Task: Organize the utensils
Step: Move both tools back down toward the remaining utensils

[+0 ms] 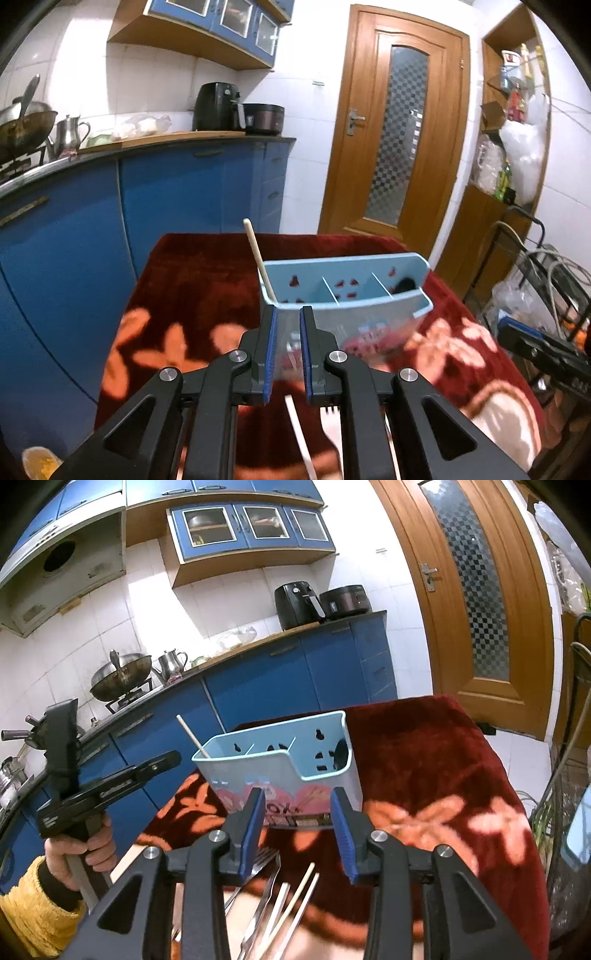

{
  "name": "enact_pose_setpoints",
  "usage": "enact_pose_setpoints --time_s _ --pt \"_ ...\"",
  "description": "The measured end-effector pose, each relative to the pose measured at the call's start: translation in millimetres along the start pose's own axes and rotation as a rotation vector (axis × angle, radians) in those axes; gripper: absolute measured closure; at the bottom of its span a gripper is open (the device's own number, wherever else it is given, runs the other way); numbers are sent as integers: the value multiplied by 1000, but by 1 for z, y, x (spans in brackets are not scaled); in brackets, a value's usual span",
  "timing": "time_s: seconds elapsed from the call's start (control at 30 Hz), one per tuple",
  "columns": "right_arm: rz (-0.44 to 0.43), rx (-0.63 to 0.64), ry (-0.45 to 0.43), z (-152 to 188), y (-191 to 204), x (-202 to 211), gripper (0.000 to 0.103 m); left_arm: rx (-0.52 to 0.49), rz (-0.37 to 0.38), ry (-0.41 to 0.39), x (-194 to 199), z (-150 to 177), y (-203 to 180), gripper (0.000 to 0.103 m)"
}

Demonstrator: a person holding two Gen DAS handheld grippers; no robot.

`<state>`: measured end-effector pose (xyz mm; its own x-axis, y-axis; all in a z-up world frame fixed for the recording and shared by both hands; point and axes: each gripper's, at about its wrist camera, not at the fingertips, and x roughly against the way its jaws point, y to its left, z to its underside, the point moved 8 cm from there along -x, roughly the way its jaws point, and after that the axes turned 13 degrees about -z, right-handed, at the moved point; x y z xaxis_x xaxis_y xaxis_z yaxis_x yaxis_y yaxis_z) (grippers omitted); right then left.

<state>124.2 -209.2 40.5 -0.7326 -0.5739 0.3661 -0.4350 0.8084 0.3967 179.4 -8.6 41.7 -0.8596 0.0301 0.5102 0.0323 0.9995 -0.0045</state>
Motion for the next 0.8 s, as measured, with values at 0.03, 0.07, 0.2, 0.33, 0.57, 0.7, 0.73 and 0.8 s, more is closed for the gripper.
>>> enact_pose_setpoints --time_s 0.03,0.07,0.2,0.33,0.57,0.7,0.73,0.8 --pt "2 -6 1 2 1 3 63 -6 -3 5 6 4 0 91" --pt "3 -12 2 4 2 4 63 -7 -2 12 9 8 0 91" --pt "10 -43 12 14 6 12 63 0 0 55 19 21 4 91" --pt "14 -76 33 25 8 19 63 -3 -24 92 25 39 12 91" --pt "30 -105 79 44 13 26 62 -3 -44 222 20 74 18 91" --pt "61 -121 112 57 10 26 61 9 -40 282 16 92 16 91" --pt "70 -126 123 62 7 25 61 13 -34 298 15 97 15 91" --pt "78 -138 143 70 1 25 61 15 -24 323 12 103 11 91"
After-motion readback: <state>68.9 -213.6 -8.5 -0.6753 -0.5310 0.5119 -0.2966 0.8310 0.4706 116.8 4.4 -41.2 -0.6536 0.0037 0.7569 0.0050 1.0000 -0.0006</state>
